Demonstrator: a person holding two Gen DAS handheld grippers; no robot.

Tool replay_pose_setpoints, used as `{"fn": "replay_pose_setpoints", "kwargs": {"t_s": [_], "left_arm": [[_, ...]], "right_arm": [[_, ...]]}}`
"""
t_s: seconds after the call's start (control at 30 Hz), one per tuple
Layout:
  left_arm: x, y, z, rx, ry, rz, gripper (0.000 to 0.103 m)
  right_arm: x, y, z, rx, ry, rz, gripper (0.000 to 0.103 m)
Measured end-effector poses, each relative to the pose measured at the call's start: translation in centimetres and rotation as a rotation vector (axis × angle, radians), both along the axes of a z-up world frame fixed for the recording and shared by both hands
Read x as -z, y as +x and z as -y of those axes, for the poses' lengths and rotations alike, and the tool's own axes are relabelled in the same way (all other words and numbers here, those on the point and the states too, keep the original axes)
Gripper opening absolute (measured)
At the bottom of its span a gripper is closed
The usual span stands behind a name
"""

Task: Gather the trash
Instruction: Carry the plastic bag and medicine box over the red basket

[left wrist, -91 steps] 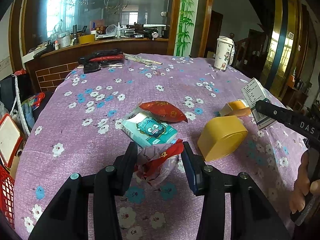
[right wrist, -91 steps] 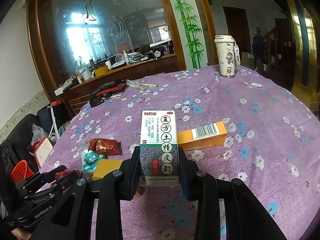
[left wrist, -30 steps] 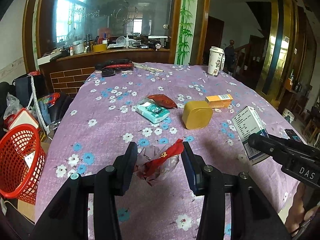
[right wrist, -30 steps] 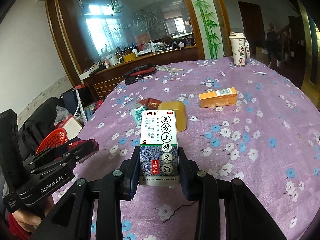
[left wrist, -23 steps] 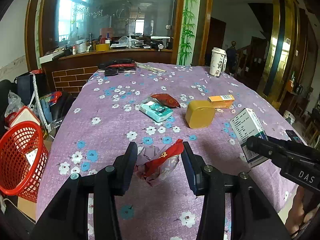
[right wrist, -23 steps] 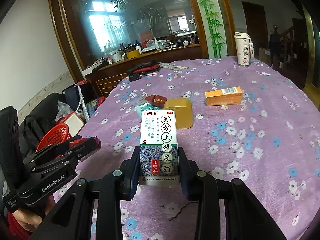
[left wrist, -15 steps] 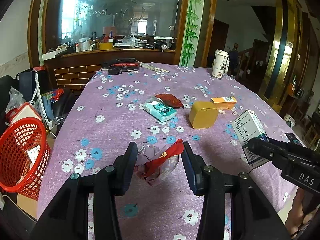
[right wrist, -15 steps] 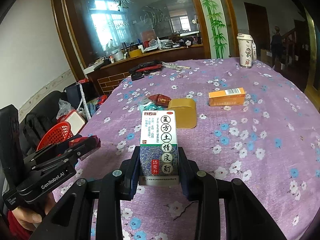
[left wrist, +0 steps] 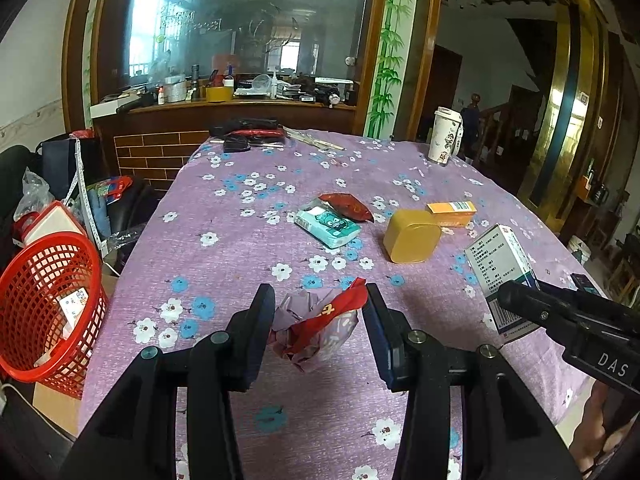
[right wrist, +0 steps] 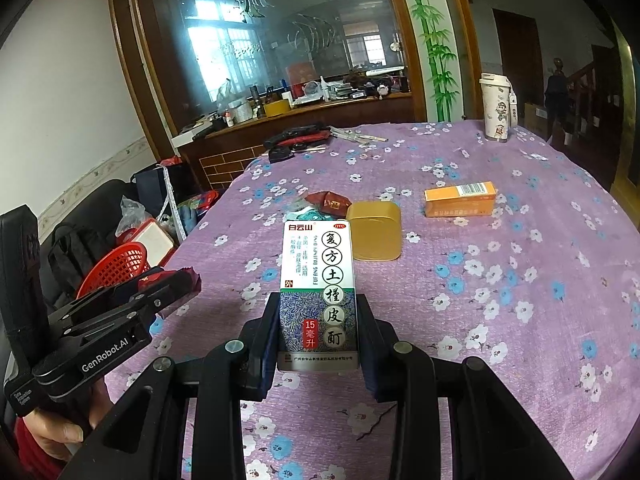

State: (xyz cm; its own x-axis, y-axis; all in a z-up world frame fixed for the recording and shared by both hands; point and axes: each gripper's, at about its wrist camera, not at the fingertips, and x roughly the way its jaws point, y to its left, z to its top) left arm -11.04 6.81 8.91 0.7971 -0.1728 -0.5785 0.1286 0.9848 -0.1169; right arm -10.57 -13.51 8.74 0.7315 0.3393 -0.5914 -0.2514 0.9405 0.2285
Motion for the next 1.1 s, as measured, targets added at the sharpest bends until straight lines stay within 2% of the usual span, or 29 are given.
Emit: {"fn": "replay_pose_setpoints", "kwargs": {"t_s": [0.47, 0.93, 1.1], "left_arm": [[-0.4, -0.3, -1.6, -0.022, -0.026, 0.002, 0.044], [-1.6, -1.0, -6.9, -0.109, -0.093, 0.021, 0.044], [-2.3, -1.3, -9.0, -0.150, -0.103, 0.041, 0.044]], "right_arm": [[0.0, 0.7, -1.4, -0.037, -0.004, -0.012, 0.037], [0.1, 1.5, -4.6, -0.096, -0.011, -0.034, 0.037], [-0.6, 2.0, -7.2, -0.159, -0.019, -0.040, 0.037]]}}
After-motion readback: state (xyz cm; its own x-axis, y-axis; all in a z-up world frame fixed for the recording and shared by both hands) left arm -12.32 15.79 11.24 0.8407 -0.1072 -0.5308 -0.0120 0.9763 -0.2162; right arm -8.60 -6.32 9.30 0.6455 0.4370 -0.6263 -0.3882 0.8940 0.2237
